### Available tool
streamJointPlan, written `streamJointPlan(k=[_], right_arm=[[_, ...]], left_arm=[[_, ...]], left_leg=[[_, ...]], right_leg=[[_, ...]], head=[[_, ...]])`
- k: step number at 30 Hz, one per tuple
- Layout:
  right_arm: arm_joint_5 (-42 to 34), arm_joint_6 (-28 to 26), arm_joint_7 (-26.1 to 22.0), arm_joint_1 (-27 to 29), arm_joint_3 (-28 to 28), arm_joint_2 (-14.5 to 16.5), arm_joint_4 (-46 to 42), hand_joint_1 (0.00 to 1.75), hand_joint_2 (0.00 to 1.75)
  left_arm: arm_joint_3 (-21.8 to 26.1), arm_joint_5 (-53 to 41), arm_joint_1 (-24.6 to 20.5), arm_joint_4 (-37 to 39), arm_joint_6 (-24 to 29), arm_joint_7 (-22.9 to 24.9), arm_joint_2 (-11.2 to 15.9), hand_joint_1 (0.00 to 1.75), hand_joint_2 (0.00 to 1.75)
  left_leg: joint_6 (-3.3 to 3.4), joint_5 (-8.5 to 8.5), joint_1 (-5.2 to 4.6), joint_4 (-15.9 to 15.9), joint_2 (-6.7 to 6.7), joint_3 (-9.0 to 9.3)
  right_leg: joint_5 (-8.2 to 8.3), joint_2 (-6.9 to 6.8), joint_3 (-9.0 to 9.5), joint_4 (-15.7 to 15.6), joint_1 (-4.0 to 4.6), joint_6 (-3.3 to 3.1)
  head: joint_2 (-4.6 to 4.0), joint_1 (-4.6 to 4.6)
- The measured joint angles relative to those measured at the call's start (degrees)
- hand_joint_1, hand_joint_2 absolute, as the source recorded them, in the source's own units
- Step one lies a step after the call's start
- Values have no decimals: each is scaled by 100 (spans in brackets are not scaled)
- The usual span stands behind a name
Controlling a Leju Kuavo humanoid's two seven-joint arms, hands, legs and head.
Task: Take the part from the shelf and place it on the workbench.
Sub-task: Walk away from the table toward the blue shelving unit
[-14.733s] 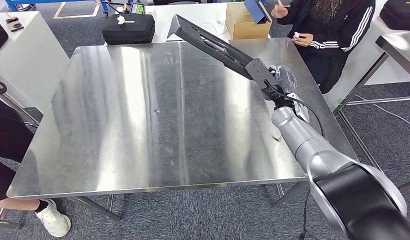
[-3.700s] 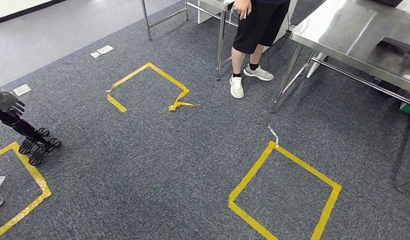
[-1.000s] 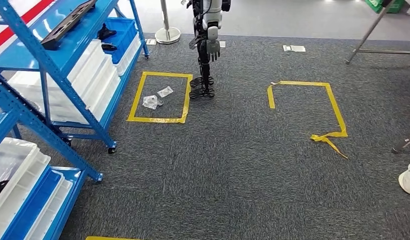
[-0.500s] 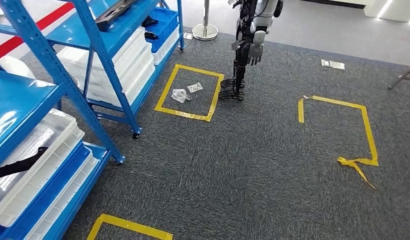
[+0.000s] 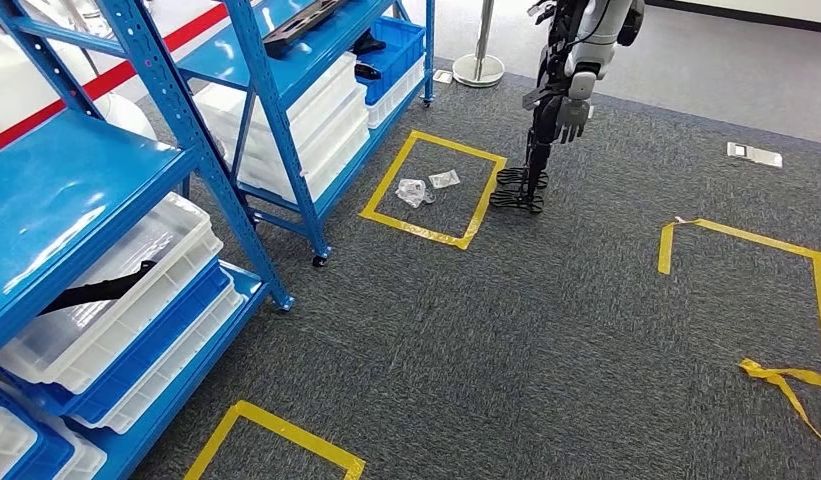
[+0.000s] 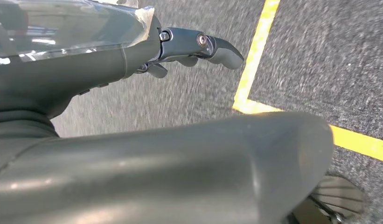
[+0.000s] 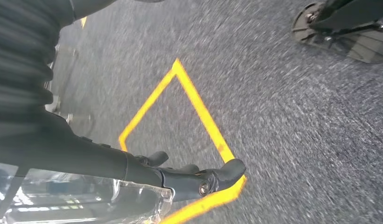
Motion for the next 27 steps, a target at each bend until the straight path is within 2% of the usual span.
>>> streamJointPlan(k=[1, 2, 3, 4, 5, 7, 8, 9, 11, 12, 13, 15, 16, 17, 18, 19, 20, 21, 22, 23, 24, 26, 27], right_arm=[[2, 1, -1, 11, 1, -2, 0, 0, 175], [2, 2, -1, 20, 1, -3, 0, 0, 175], [2, 3, -1, 20, 1, -4, 0, 0, 175], [3, 5, -1, 14, 1, -3, 0, 0, 175], [3, 7, -1, 7, 1, -2, 0, 0, 175], [5, 9, -1, -8, 1, 0, 0, 0, 175], [5, 9, -1, -14, 1, -1, 0, 0, 175], [7, 9, -1, -21, 1, -3, 0, 0, 175], [10, 9, -1, -39, 1, -6, 0, 0, 175], [11, 9, -2, -49, 1, -9, 0, 0, 175], [13, 9, -3, -52, 1, -11, 0, 0, 175], [13, 12, -8, -41, 1, -14, 0, 0, 175], [12, 14, -10, -30, 1, -15, 0, 0, 175], [10, 15, -11, -21, 1, -16, 0, 0, 175], [6, 15, -11, -14, 1, -20, 0, 0, 175], [2, 15, -11, -10, 1, -25, 0, 0, 175], [-2, 15, -12, -9, 1, -29, 0, 0, 175], [-7, 12, -13, -9, 1, -34, 0, 0, 175], [-14, 8, -14, -11, 1, -36, 0, 0, 175], [-22, 3, -16, -12, 1, -35, 0, 0, 175], [-29, -2, -17, -14, 1, -33, 0, 0, 175], [-28, -7, -15, -20, 1, -26, 0, 0, 175], [-20, -7, -14, -24, 1, -20, 0, 0, 175]], left_arm=[[0, 1, -5, 0, -1, -6, -1, 0, 0], [0, 2, -5, 0, -1, -10, -1, 0, 0], [0, 5, 1, 0, -1, -14, -1, 0, 0], [0, 9, 7, 0, -1, -14, -1, 0, 0], [0, 11, 10, 0, 0, -14, 0, 0, 0], [0, 14, -6, 0, 1, -14, 0, 0, 0], [0, 14, -19, 0, 1, -14, -1, 0, 0], [0, 14, -27, 0, 1, -14, -1, 0, 0], [0, 14, -22, 0, 1, -14, 0, 0, 0], [1, 14, -14, 0, 1, -14, -1, 0, 0], [1, 14, -13, 0, 2, -13, -2, 0, 0], [1, 10, -26, 0, 3, -12, -9, 0, 0], [1, 8, -34, 0, 2, -13, -13, 0, 0], [0, 6, -32, 0, 2, -13, -16, 0, 0], [0, 4, -24, 0, 2, -13, -20, 0, 0], [1, 3, -15, 0, 1, -13, -20, 0, 0], [1, 1, -9, 0, 1, -12, -20, 0, 0], [1, -4, -8, 0, 1, -12, -21, 0, 0], [1, -8, -14, 0, 0, -12, -22, 0, 0], [0, -10, -19, 0, -1, -12, -23, 0, 0], [0, -13, -18, 0, -1, -12, -23, 0, 0], [0, -11, -4, 0, -2, -12, -23, 0, 0], [0, -8, 6, 0, -2, -12, -23, 0, 0]], left_leg=[[-17, -185, 7, 392, 79, -174], [-31, -291, 15, 688, 116, -303], [-39, -283, 23, 783, 135, -334], [-42, -175, 30, 654, 162, -252], [-38, 2, 34, 325, 224, -65], [-6, 288, 17, -451, 476, 360], [19, 351, 2, -699, 567, 488], [46, 357, -19, -806, 602, 530], [114, 374, -35, -837, 470, 516], [153, 394, -30, -853, 402, 513], [195, 419, -16, -869, 336, 511], [252, 454, 6, -883, 200, 493], [266, 463, 9, -883, 123, 480], [272, 469, 9, -882, 41, 470], [272, 474, 12, -881, -44, 467], [265, 479, 17, -879, -128, 469], [254, 485, 24, -877, -211, 474], [235, 492, 30, -875, -288, 475], [207, 495, 24, -864, -362, 469], [172, 502, 15, -858, -424, 458], [135, 513, 7, -860, -479, 444], [61, 547, 13, -884, -571, 419], [31, 539, 18, -874, -525, 403]], right_leg=[[-5, -86, -5, 2, 12, -12], [-9, -172, -9, 3, 22, -16], [-13, -249, -10, 4, 27, -20], [-17, -318, -5, 5, 28, -21], [-24, -383, 6, 5, 27, -18], [-54, -501, 27, 12, 64, 16], [-71, -558, 36, 13, 90, 40], [-86, -615, 48, 10, 114, 65], [-105, -715, 82, 1, 127, 114], [-141, -651, 76, 38, 117, 139], [-224, -514, 26, 167, 108, 149], [-528, -151, -247, 768, 85, 125], [-694, -50, -435, 1173, 81, 108], [-802, -5, -600, 1510, 76, 112], [-823, 14, -688, 1674, 67, 141], [-743, 27, -668, 1601, 52, 193], [-584, 55, -546, 1308, 31, 257], [-394, 145, -362, 882, -1, 319], [-238, 254, -200, 489, -21, 351], [-135, 338, -94, 214, -36, 349], [-88, 395, -47, 76, -37, 322], [-60, 316, -24, 46, -27, 227], [-42, 260, -10, 38, -32, 184]], head=[[0, -12], [0, -15], [0, -16], [0, -17], [0, -17], [0, -20], [0, -8], [0, 2], [0, 24], [0, 24], [0, 27], [0, 40], [0, 44], [0, 46], [0, 46], [0, 46], [0, 45], [0, 48], [0, 51], [0, 53], [0, 51], [0, 43], [0, 39]])
